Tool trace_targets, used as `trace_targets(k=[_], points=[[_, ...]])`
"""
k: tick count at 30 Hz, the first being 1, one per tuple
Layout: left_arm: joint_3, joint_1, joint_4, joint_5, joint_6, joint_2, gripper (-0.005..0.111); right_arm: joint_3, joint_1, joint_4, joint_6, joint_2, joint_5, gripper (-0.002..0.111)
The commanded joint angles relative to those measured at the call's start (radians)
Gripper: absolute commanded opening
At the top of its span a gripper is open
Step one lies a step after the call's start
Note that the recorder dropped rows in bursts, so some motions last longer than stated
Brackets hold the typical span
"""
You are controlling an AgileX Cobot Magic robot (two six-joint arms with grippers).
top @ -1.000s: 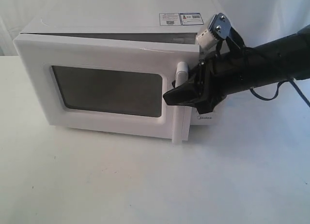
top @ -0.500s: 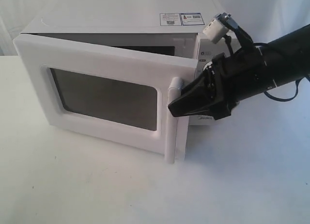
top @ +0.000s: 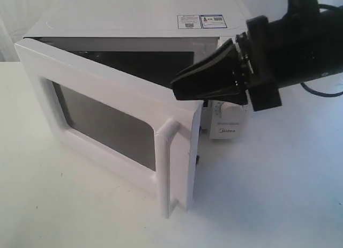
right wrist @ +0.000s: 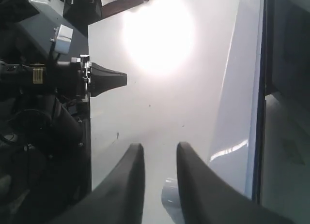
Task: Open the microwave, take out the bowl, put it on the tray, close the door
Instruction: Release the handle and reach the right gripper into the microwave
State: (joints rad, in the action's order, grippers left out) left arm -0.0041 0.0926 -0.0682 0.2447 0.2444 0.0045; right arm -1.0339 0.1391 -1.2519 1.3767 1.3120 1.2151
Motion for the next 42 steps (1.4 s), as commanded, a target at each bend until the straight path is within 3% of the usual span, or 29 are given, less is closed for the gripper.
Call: trace_targets(k=[1, 5, 7, 12, 31, 42], points=[[0.004, -0.002, 0.004, 0.003, -0.006, -0.004, 0.0, -0.002, -0.001, 0.053, -0.057, -0.082, -0.043, 0.016], [0.004, -0.002, 0.004, 0.003, -0.006, -0.004, 0.0, 0.045, -0.001, 0.207, -0.224, -0.095, -0.355, 0.005], [0.004, -0.002, 0.004, 0.003, -0.006, -0.004, 0.0, 0.1, -0.001, 0.17, -0.209, -0.061, -0.448, 0.0], [0.004, -0.002, 0.004, 0.003, -0.006, -0.004, 0.0, 0.137, 0.03, 0.049, -0.092, 0.066, -0.418, 0.0], [0.004, -0.002, 0.004, 0.003, -0.006, -0.004, 0.0, 0.137, 0.434, -0.084, -0.015, 0.147, -0.394, 0.0], [0.004, -0.002, 0.004, 0.003, -0.006, -0.004, 0.0, 0.137, 0.635, -0.145, 0.017, 0.147, -0.605, 0.0]])
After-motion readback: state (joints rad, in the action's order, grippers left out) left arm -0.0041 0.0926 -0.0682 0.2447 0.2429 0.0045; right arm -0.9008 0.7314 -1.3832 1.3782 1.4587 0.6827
